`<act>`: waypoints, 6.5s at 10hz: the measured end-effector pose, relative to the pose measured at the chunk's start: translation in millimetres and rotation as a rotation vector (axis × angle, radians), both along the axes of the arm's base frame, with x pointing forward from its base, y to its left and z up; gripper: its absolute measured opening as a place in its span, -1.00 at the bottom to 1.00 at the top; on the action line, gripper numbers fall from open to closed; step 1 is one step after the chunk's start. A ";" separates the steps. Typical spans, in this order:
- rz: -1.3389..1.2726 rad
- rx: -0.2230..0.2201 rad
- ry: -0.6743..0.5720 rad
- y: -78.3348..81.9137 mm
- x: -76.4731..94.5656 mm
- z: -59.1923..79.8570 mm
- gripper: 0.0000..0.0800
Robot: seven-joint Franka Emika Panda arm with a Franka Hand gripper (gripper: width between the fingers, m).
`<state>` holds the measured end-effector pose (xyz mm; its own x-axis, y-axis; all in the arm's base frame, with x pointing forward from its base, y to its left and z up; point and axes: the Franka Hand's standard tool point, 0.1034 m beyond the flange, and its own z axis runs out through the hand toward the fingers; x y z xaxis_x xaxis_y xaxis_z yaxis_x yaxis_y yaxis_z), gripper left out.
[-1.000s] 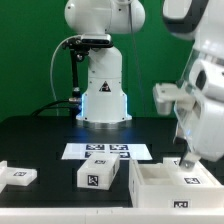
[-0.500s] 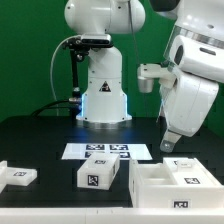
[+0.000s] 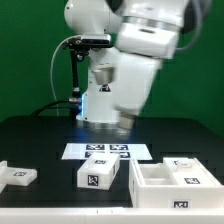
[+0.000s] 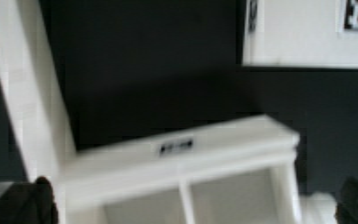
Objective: Assemble cabinet
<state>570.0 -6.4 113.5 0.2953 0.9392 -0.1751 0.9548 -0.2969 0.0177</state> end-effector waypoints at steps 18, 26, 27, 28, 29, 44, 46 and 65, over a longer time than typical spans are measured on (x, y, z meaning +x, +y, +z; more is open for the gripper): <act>-1.229 0.165 -0.205 -127.1 -32.3 -27.4 0.99; -1.668 0.170 -0.250 -207.9 -78.4 -72.7 0.99; -1.675 0.161 -0.235 -208.6 -83.1 -79.2 0.99; -1.678 0.150 -0.223 -209.5 -88.2 -86.8 0.99; -1.674 0.139 -0.224 -209.7 -91.4 -94.0 0.99; -1.584 0.217 -0.193 -150.0 -100.2 -35.8 -0.84; -1.477 0.205 -0.211 -148.5 -104.7 -39.6 -0.84; 0.160 0.114 -0.157 -1.8 -113.9 -43.2 -0.84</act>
Offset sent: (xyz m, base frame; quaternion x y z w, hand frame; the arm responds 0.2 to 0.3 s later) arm 0.0000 0.0000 0.0000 0.0000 0.0000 0.0000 1.0000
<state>456.1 -8.2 70.3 0.1568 0.9872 -0.0286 0.9778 -0.1511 0.1448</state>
